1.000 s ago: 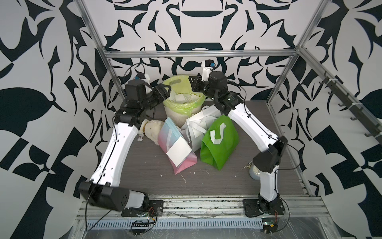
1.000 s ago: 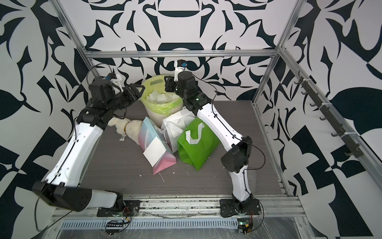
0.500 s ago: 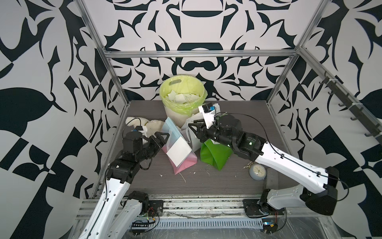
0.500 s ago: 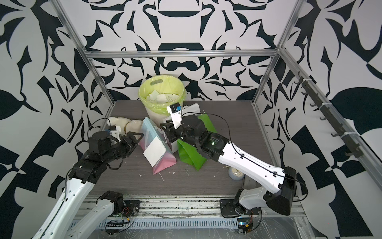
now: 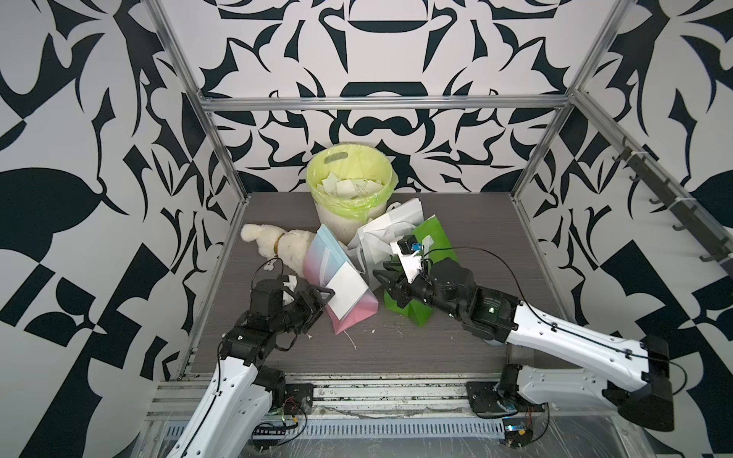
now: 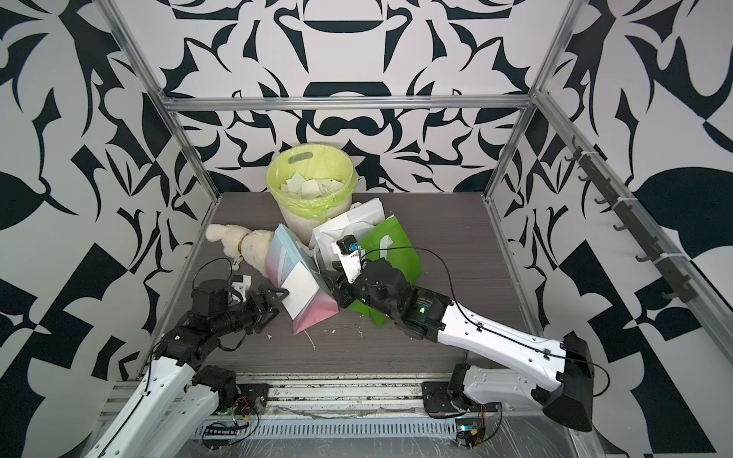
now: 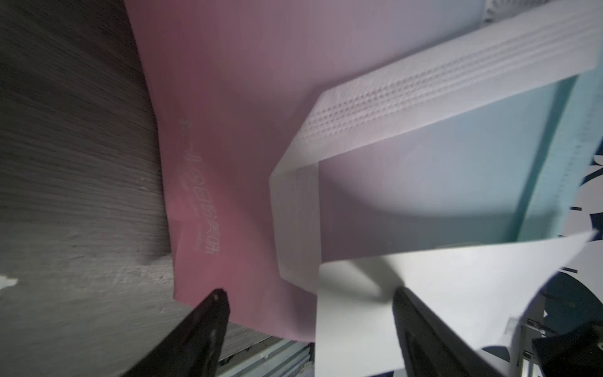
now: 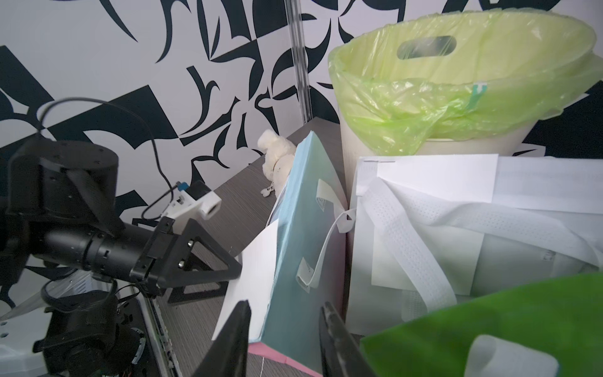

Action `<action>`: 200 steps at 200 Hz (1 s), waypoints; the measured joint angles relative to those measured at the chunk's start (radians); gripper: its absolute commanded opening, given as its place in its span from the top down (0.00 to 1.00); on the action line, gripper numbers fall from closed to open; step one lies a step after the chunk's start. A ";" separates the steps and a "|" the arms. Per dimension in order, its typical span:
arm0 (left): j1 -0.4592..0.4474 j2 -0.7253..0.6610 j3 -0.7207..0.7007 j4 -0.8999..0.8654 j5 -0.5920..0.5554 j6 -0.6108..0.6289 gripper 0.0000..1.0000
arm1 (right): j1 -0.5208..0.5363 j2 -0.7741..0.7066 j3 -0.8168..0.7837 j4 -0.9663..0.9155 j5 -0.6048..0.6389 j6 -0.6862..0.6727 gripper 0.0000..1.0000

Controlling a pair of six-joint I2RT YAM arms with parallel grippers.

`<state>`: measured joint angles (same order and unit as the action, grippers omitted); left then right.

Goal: Shred takeout receipts and throw away
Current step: Tear off the takeout receipt from the takeout bag.

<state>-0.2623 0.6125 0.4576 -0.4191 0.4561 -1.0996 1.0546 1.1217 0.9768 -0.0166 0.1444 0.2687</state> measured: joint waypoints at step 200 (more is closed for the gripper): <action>0.000 -0.138 -0.078 0.424 0.172 -0.212 0.59 | 0.006 -0.034 -0.098 0.066 0.015 -0.037 0.61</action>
<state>-0.2623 0.4747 0.3794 0.0048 0.6281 -1.3117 1.0611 1.0878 0.8787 0.0498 0.1593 0.2314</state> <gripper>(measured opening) 0.497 0.380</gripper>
